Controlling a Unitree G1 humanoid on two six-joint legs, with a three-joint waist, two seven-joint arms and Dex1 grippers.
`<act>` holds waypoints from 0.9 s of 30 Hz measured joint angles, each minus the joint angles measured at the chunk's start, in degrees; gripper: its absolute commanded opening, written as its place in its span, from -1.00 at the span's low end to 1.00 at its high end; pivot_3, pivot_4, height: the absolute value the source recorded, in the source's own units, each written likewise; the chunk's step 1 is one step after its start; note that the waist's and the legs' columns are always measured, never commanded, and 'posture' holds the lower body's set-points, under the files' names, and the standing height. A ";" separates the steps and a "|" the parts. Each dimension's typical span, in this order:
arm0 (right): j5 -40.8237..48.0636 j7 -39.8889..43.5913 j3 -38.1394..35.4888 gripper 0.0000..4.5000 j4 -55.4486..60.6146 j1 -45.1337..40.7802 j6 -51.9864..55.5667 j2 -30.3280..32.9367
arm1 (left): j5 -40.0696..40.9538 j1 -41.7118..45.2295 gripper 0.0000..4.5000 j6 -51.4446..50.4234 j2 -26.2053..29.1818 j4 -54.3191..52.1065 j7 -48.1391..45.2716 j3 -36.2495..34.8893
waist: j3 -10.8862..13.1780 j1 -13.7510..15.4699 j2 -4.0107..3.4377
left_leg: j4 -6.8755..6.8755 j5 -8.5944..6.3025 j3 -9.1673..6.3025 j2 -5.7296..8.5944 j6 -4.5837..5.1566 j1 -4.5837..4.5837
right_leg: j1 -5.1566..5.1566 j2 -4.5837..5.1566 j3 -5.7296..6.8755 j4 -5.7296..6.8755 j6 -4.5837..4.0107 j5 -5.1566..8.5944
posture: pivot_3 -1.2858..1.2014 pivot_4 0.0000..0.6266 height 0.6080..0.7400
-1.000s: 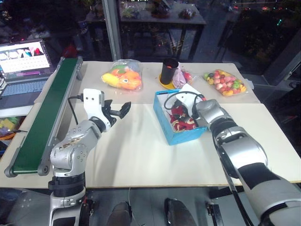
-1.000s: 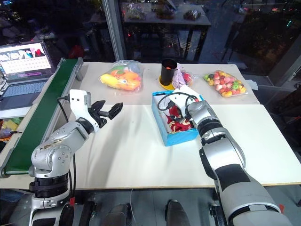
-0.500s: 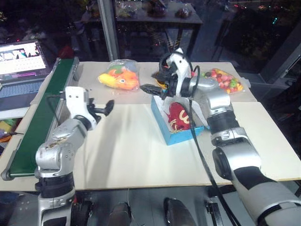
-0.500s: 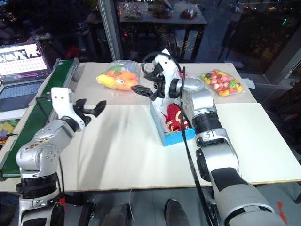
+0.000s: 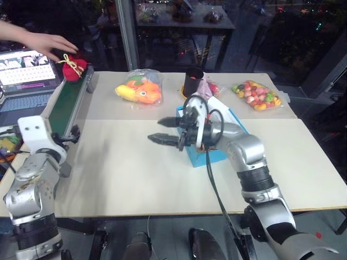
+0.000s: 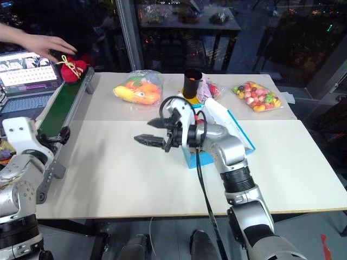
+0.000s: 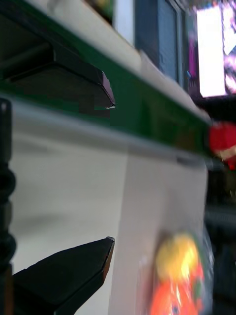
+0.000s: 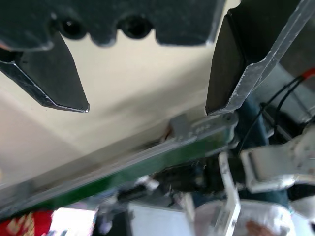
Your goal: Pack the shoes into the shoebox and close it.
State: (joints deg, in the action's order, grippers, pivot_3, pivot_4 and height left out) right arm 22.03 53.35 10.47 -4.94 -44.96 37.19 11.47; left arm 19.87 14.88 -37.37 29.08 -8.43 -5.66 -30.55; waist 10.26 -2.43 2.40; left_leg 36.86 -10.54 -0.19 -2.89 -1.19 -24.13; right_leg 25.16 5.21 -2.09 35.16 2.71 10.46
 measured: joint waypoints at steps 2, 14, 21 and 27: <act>-1.01 -0.42 0.88 0.98 -1.01 0.30 -1.54 -1.07 | -0.52 -0.01 1.00 1.15 0.22 2.04 -0.47 0.02 | 0.00 0.17 0.00 | 0.00 0.00 -0.01 0.00 0.00 -0.03 | 0.01 0.00 0.02 0.00 0.00 0.00 | 0.03 -0.52 0.90; -3.97 -2.01 2.98 0.98 -1.31 1.56 -6.18 -1.42 | -2.79 3.52 1.00 11.89 8.44 17.55 -5.28 -0.70 | -0.02 0.03 0.03 | -0.02 -0.01 0.00 -0.03 -0.02 -0.02 | 0.04 0.00 0.05 0.00 0.00 0.00 | 0.03 -0.52 0.90; -3.92 -2.29 2.93 0.98 -0.07 1.56 -6.16 -0.86 | -2.79 3.54 1.00 16.41 9.19 21.75 -7.15 -0.79 | -0.02 0.06 0.03 | -0.03 -0.01 0.00 -0.03 -0.02 -0.02 | 0.04 0.01 0.05 0.01 -0.01 0.00 | 0.03 -0.52 0.90; -3.92 -2.22 2.94 0.98 -0.07 1.55 -6.14 -0.46 | -2.79 3.53 1.00 18.34 9.54 22.93 -7.25 -0.92 | -0.02 0.04 0.04 | -0.03 -0.01 0.00 -0.03 -0.02 -0.02 | 0.04 0.01 0.05 0.01 -0.01 0.00 | 0.03 -0.52 0.90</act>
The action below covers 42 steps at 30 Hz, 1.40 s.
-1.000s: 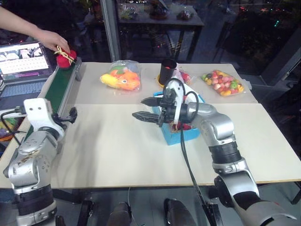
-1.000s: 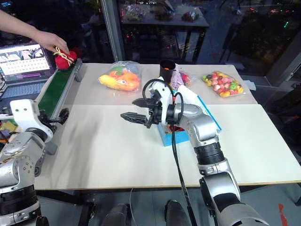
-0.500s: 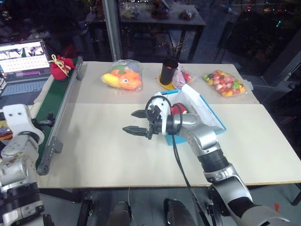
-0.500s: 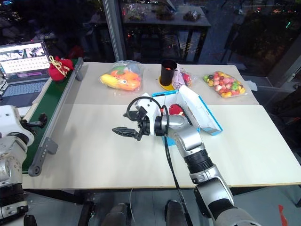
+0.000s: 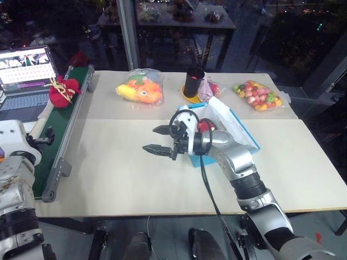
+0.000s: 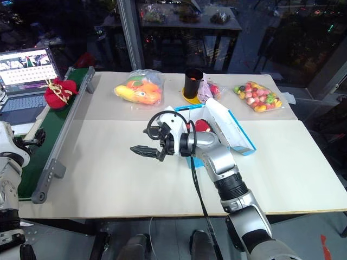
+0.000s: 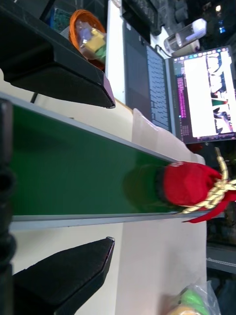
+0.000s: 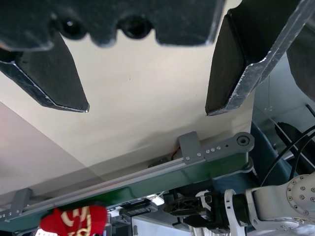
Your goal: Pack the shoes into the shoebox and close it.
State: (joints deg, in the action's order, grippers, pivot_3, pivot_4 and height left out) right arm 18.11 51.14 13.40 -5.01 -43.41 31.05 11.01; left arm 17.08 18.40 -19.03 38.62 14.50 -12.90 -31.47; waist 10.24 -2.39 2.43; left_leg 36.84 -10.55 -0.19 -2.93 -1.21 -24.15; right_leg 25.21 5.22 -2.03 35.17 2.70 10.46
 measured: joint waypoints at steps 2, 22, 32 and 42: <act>0.01 0.01 0.00 0.98 -0.01 0.00 0.00 0.05 | -0.01 0.02 1.00 0.40 0.04 0.43 0.00 0.00 | 0.00 0.01 0.00 | 0.00 0.00 0.00 0.00 0.00 0.00 | 0.00 0.00 0.00 0.00 0.00 0.00 | 0.03 -0.52 0.90; 0.00 -0.04 0.04 0.98 1.03 -0.07 1.55 2.29 | -1.56 7.16 1.00 9.09 1.54 21.28 -3.71 3.02 | -0.01 0.04 0.01 | 0.00 0.00 0.01 0.00 0.00 -0.01 | 0.00 0.00 0.03 0.00 0.00 0.00 | 0.03 -0.52 0.90; -0.02 -0.14 0.06 1.00 1.98 -0.09 1.97 3.67 | -0.81 9.09 0.08 9.12 1.55 25.23 -4.18 2.62 | -0.01 0.33 0.01 | 0.00 0.02 0.00 0.00 -0.02 0.02 | -0.01 0.02 0.04 0.07 0.00 0.00 | 0.03 -0.52 0.90; 8.22 -4.47 -7.67 1.00 2.40 -3.67 9.71 -0.83 | 6.63 14.79 0.05 0.89 -5.85 7.81 -8.85 7.76 | 0.02 1.69 0.14 | 0.02 0.04 -0.03 0.00 -0.06 -0.22 | 0.06 0.03 0.11 0.01 -0.01 -0.02 | 0.03 -0.52 0.90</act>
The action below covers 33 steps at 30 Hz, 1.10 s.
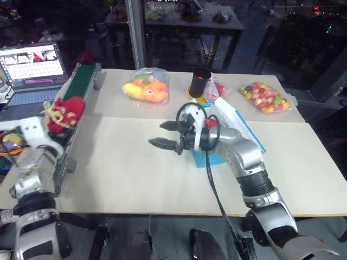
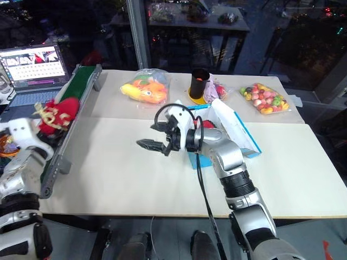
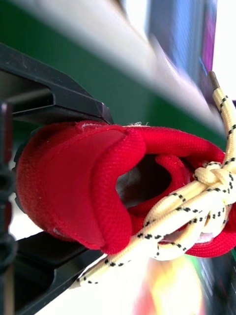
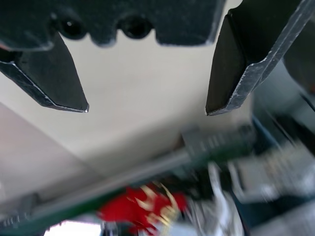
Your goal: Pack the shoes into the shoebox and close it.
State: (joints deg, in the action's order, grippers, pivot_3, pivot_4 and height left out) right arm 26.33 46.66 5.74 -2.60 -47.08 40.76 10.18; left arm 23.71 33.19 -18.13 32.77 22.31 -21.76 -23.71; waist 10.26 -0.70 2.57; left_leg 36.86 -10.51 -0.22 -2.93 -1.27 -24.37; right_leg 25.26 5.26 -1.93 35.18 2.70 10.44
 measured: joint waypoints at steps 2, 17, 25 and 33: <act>1.82 -1.40 -2.11 1.00 0.38 -1.71 1.19 -0.14 | 1.70 1.81 0.05 -2.30 -0.71 -5.25 -0.89 1.45 | 0.00 -0.09 0.00 | 0.00 0.00 0.00 0.00 0.00 0.03 | -0.02 0.00 -0.01 -0.03 0.01 0.00 | 0.03 -0.52 0.90; -26.21 -12.31 9.44 1.00 0.03 -5.85 -32.39 16.68 | 11.54 14.86 0.05 -30.69 -4.06 -16.72 -9.99 17.30 | 0.02 -0.89 -0.03 | -0.02 -0.01 0.02 0.06 0.01 0.07 | 0.01 -0.01 -0.10 -0.08 0.40 0.24 | 0.03 -0.52 0.90; -47.48 -18.17 14.48 1.00 -5.03 -3.55 -62.35 26.15 | 4.80 20.30 0.05 -31.59 -2.79 -7.38 -19.07 28.15 | 0.04 -2.08 -0.03 | -0.02 0.00 0.04 0.08 0.02 0.13 | 0.00 -0.04 -0.22 -0.08 0.44 0.27 | 0.03 -0.52 0.90; -49.73 -15.61 16.15 1.00 -6.99 -0.54 -67.45 25.11 | 2.77 25.23 0.05 -31.60 -5.42 -5.22 -22.81 30.57 | 0.05 -1.76 -0.02 | -0.01 0.00 0.03 0.09 0.03 0.07 | -0.01 -0.01 -0.21 -0.13 0.28 0.17 | 0.03 -0.52 0.90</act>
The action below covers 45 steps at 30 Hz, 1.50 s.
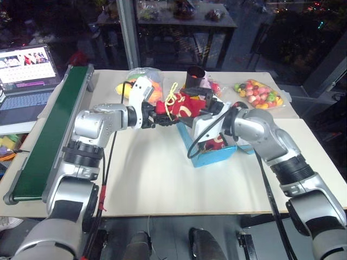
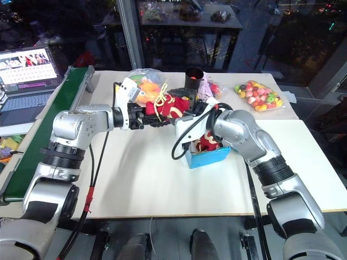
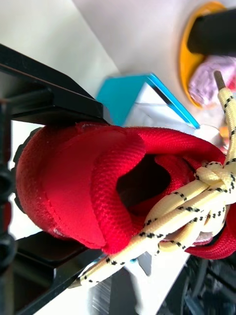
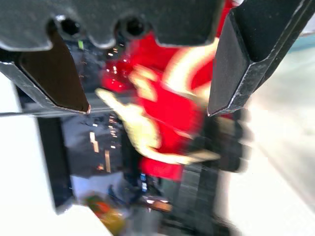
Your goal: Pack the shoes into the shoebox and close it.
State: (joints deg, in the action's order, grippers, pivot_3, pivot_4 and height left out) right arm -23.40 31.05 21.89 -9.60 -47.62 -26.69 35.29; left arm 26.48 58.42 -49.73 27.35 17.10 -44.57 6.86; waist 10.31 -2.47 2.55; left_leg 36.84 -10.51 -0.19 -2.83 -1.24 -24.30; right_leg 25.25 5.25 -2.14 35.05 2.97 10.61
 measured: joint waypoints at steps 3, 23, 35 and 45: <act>-0.10 1.31 0.16 1.00 -0.03 1.53 -0.02 -0.26 | -0.41 0.74 0.05 -0.52 -0.50 0.05 0.00 -0.08 | 0.00 -0.05 0.00 | 0.01 0.00 0.00 0.00 0.00 0.02 | 0.00 0.00 -0.01 0.04 0.01 0.00 | 0.03 -0.52 0.90; -4.65 -3.25 -2.18 1.00 -9.48 -0.77 -5.98 2.32 | 0.60 0.88 0.05 -9.41 1.65 -6.37 -1.10 -0.69 | 0.01 -0.06 0.00 | 0.01 0.00 0.00 0.00 0.00 0.05 | -0.02 0.00 -0.02 0.06 0.01 0.00 | 0.03 -0.52 0.90; -6.40 -7.09 -2.50 0.03 -16.36 -3.12 -7.54 -1.28 | 2.69 1.71 0.05 -16.82 -0.33 -9.05 1.80 -3.57 | 0.01 -0.13 0.00 | 0.02 0.01 -0.01 0.00 0.00 0.07 | -0.03 -0.01 -0.03 0.07 -0.17 -0.10 | 0.03 -0.52 0.90; -4.32 -4.01 -2.97 -0.78 -15.29 -3.05 -5.47 -2.24 | 2.84 1.98 1.00 -14.09 0.02 -8.92 1.76 -5.58 | 0.01 -0.16 -0.01 | 0.02 0.01 -0.01 0.01 0.00 0.07 | -0.03 0.00 -0.04 0.08 -0.17 -0.11 | 0.03 -0.52 0.90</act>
State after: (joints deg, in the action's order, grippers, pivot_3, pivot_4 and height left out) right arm -27.72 27.04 18.92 -24.89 -50.67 -32.16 33.05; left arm 29.32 60.40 -63.81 27.37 8.18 -42.81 1.29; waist 10.32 -2.63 2.54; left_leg 36.87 -10.50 -0.20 -2.82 -1.24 -24.23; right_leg 25.22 5.24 -2.18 35.13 2.80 10.50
